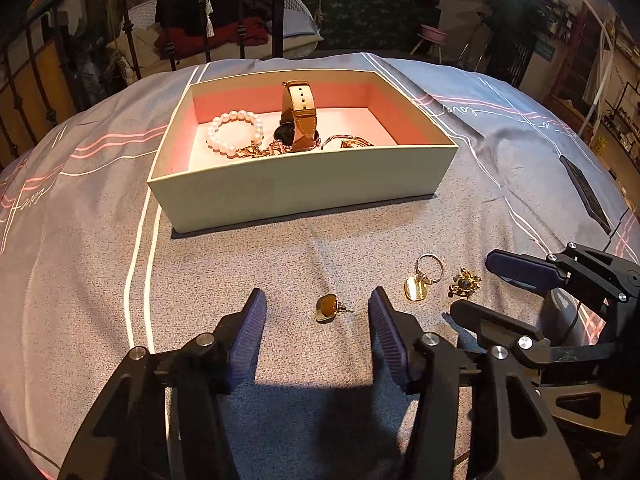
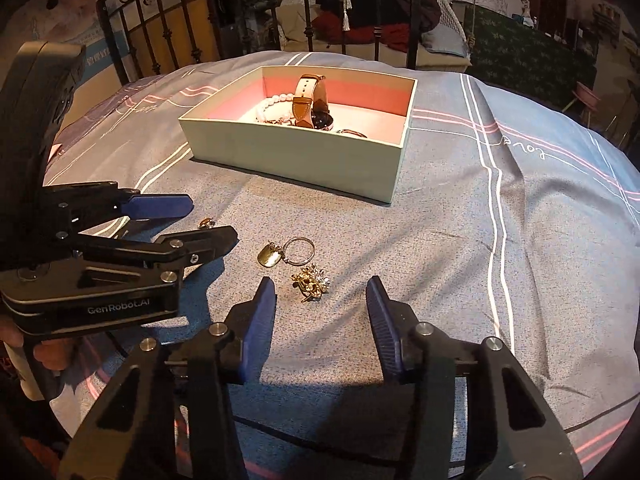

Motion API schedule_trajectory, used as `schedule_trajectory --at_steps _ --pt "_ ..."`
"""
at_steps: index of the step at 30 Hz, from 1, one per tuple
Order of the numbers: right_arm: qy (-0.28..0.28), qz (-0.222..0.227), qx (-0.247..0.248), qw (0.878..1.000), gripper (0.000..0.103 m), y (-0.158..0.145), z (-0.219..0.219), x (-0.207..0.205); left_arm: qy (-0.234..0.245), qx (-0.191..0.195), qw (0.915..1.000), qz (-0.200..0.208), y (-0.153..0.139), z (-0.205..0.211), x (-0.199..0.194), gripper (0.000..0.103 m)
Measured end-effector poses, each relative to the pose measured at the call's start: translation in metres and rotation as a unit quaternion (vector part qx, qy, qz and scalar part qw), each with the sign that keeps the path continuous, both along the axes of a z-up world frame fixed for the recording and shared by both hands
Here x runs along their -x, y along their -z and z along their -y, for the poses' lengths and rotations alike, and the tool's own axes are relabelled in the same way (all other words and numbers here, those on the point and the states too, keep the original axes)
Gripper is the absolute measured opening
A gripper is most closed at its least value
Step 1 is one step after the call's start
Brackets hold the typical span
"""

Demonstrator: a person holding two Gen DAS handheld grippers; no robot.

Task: Organize jewelry
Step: 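Grasp the amber pendant earring with the left gripper while the right gripper grasps the gold flower earring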

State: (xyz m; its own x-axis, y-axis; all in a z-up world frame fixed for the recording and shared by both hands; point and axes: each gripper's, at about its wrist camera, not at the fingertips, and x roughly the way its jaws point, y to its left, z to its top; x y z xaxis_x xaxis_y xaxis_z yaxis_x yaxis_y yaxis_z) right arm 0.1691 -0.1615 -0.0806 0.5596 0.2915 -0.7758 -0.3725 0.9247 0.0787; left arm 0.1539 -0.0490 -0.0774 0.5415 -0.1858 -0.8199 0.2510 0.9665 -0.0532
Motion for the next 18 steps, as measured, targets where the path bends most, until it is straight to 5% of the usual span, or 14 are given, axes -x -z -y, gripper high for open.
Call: schedule_trajectory --at_steps 6,11,18 --pt "-0.003 0.0 0.004 1.0 0.049 -0.001 -0.003 -0.002 0.005 0.005 0.9999 0.008 0.0 0.0 0.002 0.018" --pt "-0.011 0.003 0.014 1.0 0.048 0.0 -0.009 -0.003 0.0 0.028 0.9996 0.009 -0.002 -0.007 0.004 0.018" --pt "-0.02 0.005 0.015 1.0 0.02 0.002 -0.009 -0.002 -0.029 0.064 0.9975 0.001 -0.007 -0.025 0.003 0.018"
